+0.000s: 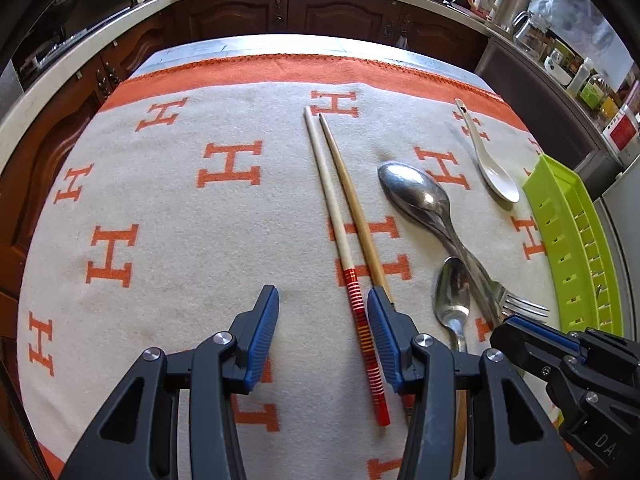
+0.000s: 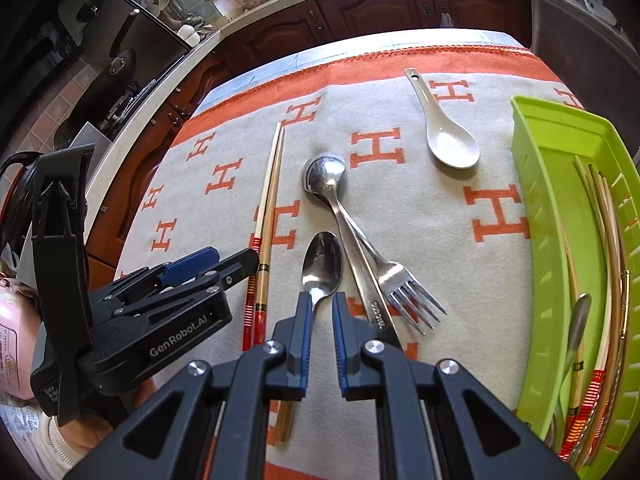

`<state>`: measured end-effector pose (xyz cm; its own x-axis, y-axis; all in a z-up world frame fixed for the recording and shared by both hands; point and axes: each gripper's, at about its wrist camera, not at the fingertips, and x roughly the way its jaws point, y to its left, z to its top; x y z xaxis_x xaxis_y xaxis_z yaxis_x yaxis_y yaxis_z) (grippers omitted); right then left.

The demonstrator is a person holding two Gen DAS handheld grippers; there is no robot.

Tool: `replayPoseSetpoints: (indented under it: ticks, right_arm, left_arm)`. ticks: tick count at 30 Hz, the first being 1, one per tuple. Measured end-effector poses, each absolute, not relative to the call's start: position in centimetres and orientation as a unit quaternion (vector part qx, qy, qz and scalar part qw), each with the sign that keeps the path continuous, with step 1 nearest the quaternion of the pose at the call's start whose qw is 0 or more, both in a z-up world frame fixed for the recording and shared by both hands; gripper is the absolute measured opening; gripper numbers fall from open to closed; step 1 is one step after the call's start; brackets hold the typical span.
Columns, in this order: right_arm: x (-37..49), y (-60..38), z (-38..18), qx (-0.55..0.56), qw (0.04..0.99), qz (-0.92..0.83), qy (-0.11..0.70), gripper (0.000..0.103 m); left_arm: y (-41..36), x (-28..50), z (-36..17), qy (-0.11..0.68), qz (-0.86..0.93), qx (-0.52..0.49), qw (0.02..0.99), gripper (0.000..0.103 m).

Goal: Organize utensils
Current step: 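Grasp the red-striped chopstick with the left tool while the right tool grasps the wooden chopstick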

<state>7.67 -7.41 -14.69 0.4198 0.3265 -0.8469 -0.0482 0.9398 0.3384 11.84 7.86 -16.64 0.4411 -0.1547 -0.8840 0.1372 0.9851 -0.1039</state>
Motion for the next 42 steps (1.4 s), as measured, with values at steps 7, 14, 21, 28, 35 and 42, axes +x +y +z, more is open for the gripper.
replayPoseSetpoints:
  ticks: [7,14,21,28,35,42]
  right_arm:
    - [7.9,-6.8,-14.9,0.124,0.832,0.115,0.528,0.01]
    - [8.0,-6.3,-14.8,0.114,0.834,0.114,0.528,0.01]
    - [8.4,-5.0,-14.8,0.105,0.834,0.126,0.527,0.01]
    - [10.0,-3.0,-15.4,0.099,0.837,0.137,0.521,0.01]
    - [11.9,-0.3,-16.4,0.056,0.846,0.122,0.516,0.019]
    - [11.9,1.3,-16.8,-0.007,0.861,0.089,0.5,0.023]
  left_arm:
    - [6.6,11.9,-16.8,0.509,-0.074,0.039,0.857,0.046]
    - [8.1,12.3,-16.7,0.501,-0.064,0.009,0.863,0.006]
    - [10.8,12.1,-16.6,0.5,-0.061,-0.041,0.863,0.004]
    - [13.4,11.1,-15.6,0.48,-0.047,-0.062,0.874,0.004]
    - [15.6,10.7,-14.8,0.464,-0.034,-0.08,0.881,0.004]
    - [16.7,10.4,-14.8,0.459,-0.033,-0.093,0.883,0.004]
